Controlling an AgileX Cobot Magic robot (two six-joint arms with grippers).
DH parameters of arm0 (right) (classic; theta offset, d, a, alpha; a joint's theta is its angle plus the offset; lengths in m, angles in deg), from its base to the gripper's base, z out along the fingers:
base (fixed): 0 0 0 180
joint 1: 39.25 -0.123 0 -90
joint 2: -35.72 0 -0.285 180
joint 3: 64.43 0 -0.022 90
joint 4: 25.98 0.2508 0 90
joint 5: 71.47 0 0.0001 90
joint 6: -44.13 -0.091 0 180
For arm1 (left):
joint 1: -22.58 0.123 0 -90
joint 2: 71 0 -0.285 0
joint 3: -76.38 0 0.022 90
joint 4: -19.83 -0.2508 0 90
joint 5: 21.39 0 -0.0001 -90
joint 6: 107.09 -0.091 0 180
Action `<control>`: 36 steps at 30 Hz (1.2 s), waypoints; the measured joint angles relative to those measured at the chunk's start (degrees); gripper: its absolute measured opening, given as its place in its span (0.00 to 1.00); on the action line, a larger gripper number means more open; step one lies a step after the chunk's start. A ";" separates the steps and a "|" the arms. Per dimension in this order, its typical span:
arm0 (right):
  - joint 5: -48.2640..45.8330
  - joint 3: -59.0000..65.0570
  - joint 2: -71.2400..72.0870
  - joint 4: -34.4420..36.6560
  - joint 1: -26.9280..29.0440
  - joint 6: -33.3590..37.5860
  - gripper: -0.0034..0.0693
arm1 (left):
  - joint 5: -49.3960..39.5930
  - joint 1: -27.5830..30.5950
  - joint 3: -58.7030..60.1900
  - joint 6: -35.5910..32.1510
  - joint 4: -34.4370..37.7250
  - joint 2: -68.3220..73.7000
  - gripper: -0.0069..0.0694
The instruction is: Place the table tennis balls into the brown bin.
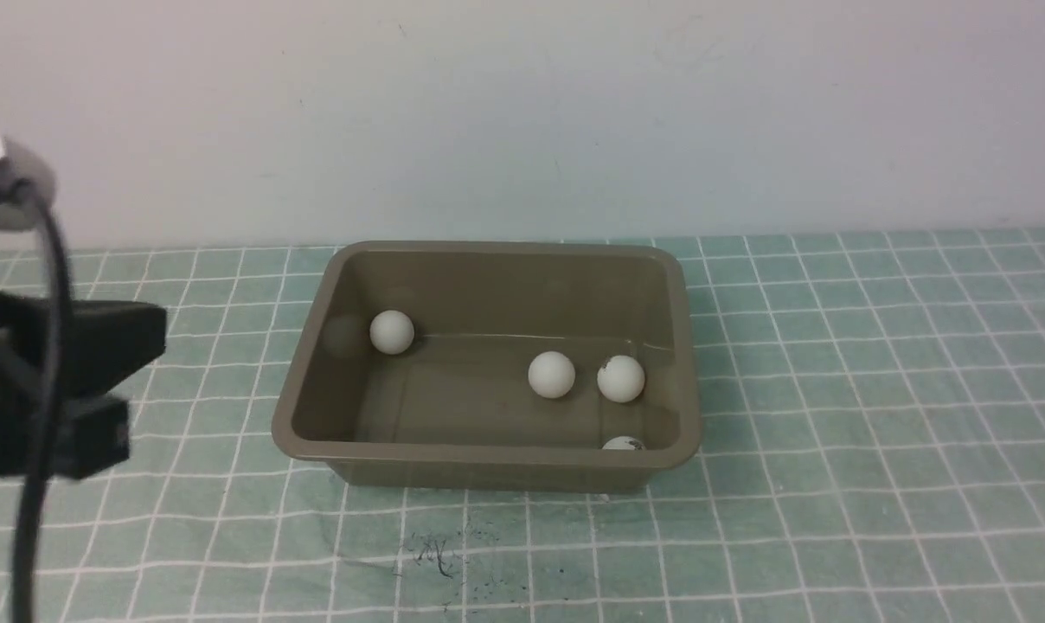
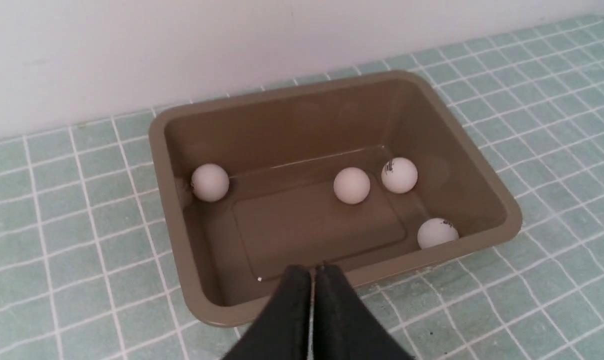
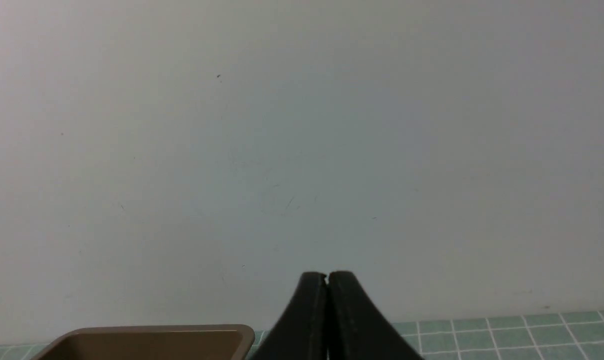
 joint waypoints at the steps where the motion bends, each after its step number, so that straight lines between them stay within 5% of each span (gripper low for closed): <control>1: 0.00 0.00 0.00 0.00 0.00 0.00 0.03 | 0.08 0.00 1.16 0.00 0.43 -1.97 0.08; 9: 0.00 0.00 0.00 -0.18 0.00 -0.05 0.03 | -2.46 0.00 6.84 0.00 2.54 -17.51 0.08; 24: 0.00 0.00 0.00 -0.18 0.00 -0.11 0.03 | -3.38 0.00 6.96 -4.50 -0.37 -19.55 0.08; 36: 0.00 0.00 0.00 -0.18 0.00 -0.11 0.03 | 18.77 8.04 32.86 0.43 -12.83 -34.52 0.08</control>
